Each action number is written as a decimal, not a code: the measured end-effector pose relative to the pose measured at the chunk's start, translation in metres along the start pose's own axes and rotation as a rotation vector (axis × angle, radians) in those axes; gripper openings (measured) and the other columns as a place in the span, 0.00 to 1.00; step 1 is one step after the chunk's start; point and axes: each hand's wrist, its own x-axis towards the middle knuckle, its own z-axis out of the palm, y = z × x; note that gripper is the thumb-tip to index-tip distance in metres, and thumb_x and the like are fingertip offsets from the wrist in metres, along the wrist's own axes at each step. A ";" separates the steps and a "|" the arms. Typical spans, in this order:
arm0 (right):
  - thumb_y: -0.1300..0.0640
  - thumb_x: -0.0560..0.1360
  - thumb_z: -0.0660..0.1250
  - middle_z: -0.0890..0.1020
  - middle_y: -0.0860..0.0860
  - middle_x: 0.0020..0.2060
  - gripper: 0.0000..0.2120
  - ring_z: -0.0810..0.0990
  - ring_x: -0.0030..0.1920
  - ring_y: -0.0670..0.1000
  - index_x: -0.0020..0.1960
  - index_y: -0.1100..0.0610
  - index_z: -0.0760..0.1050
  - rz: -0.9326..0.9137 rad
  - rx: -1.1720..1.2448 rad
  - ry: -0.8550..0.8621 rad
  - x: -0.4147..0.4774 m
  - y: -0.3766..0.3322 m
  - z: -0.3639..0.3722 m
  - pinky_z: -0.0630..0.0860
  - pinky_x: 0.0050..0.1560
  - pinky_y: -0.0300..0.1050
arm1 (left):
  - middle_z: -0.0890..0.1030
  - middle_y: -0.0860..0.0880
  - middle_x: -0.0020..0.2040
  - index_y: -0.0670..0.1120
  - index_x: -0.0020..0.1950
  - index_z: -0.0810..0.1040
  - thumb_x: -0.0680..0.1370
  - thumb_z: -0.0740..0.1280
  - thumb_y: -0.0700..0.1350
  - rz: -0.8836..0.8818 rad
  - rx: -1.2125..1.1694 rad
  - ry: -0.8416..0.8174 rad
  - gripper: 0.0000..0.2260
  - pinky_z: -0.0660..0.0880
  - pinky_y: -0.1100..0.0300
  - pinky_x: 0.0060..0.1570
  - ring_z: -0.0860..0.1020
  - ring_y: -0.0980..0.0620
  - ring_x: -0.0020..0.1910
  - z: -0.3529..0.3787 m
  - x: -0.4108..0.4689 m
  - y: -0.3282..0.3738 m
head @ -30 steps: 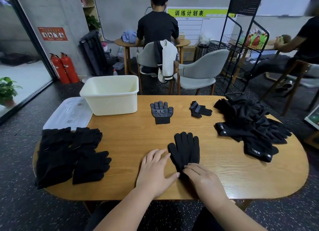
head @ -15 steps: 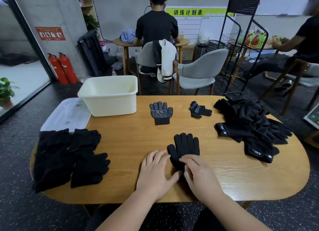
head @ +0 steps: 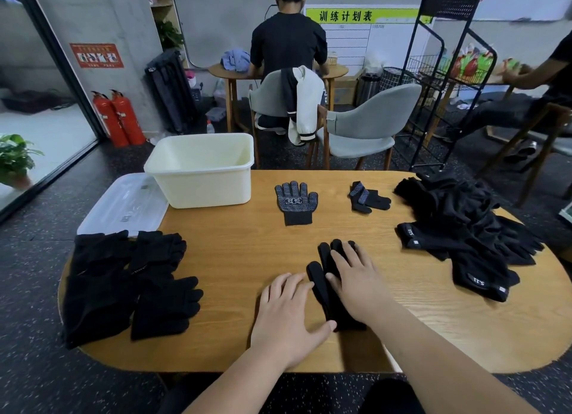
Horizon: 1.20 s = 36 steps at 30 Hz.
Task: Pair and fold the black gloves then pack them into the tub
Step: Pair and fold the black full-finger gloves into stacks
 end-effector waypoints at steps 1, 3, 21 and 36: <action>0.39 0.86 0.48 0.50 0.53 0.85 0.30 0.45 0.85 0.58 0.85 0.50 0.53 0.015 -0.004 0.024 0.001 -0.003 0.001 0.53 0.83 0.57 | 0.54 0.63 0.82 0.59 0.82 0.61 0.77 0.52 0.77 0.001 -0.017 0.010 0.38 0.50 0.48 0.82 0.47 0.55 0.82 0.000 0.000 -0.001; 0.36 0.85 0.42 0.47 0.52 0.86 0.32 0.43 0.85 0.57 0.86 0.48 0.49 0.029 -0.033 0.009 0.002 -0.008 0.007 0.49 0.84 0.56 | 0.56 0.63 0.82 0.58 0.82 0.61 0.79 0.51 0.74 -0.002 -0.069 0.036 0.35 0.49 0.50 0.82 0.47 0.57 0.82 0.001 -0.001 -0.003; 0.27 0.80 0.35 0.34 0.50 0.84 0.37 0.31 0.83 0.58 0.84 0.41 0.35 0.058 -0.093 -0.112 0.023 -0.031 0.011 0.37 0.82 0.62 | 0.58 0.63 0.79 0.61 0.79 0.62 0.84 0.54 0.64 -0.040 -0.285 0.142 0.24 0.57 0.56 0.80 0.55 0.62 0.79 0.002 -0.003 -0.009; 0.51 0.81 0.65 0.76 0.46 0.67 0.17 0.76 0.66 0.53 0.69 0.50 0.77 -0.031 0.181 0.347 -0.045 0.001 0.022 0.73 0.67 0.51 | 0.63 0.62 0.75 0.58 0.78 0.66 0.82 0.54 0.69 0.027 -0.111 0.117 0.28 0.56 0.54 0.80 0.57 0.58 0.78 0.005 -0.006 -0.004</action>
